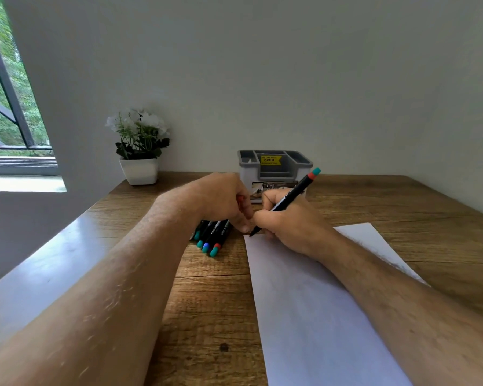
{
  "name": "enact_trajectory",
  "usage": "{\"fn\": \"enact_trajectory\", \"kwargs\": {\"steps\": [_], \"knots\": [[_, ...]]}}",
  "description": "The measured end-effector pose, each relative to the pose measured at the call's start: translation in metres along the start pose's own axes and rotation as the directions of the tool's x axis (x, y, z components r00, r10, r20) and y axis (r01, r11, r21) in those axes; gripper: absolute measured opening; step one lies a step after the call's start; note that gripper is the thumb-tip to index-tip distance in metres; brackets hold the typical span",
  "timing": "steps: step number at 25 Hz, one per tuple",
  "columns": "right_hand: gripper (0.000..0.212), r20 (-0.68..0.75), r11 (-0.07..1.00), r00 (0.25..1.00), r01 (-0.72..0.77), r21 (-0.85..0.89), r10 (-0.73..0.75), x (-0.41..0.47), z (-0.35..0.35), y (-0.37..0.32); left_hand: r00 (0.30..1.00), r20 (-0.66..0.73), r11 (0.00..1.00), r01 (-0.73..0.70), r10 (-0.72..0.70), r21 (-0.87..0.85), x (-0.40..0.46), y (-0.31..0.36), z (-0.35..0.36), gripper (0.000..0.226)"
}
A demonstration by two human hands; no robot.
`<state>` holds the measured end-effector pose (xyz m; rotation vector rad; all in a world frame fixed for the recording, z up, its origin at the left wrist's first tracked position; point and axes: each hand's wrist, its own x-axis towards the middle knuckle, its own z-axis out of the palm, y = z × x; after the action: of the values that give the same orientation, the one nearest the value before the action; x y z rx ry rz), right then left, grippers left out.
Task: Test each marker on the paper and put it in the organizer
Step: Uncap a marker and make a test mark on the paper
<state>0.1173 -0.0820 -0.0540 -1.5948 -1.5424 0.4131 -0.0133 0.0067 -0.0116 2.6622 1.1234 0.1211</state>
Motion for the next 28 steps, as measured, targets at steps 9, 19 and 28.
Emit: {"fn": "enact_trajectory", "kwargs": {"steps": [9,19,28], "knots": [[0.021,0.033,0.997,0.998,-0.044,-0.064,0.046,-0.0006,0.0009,-0.0063,1.000,0.007,0.999,-0.008,0.007,0.052,0.0040,0.0006,0.0050,0.035],[0.020,0.059,0.999,0.997,-0.045,-0.012,0.046,-0.0008,0.0004,-0.0052,0.996,0.006,0.994,-0.087,0.087,0.059,0.0021,0.0052,0.0028,0.029],[0.026,0.034,0.999,0.999,-0.042,-0.017,0.042,-0.0009,0.0008,-0.0044,0.997,0.019,0.997,-0.070,0.069,0.041,0.0027,0.0059,0.0043,0.030]]}}
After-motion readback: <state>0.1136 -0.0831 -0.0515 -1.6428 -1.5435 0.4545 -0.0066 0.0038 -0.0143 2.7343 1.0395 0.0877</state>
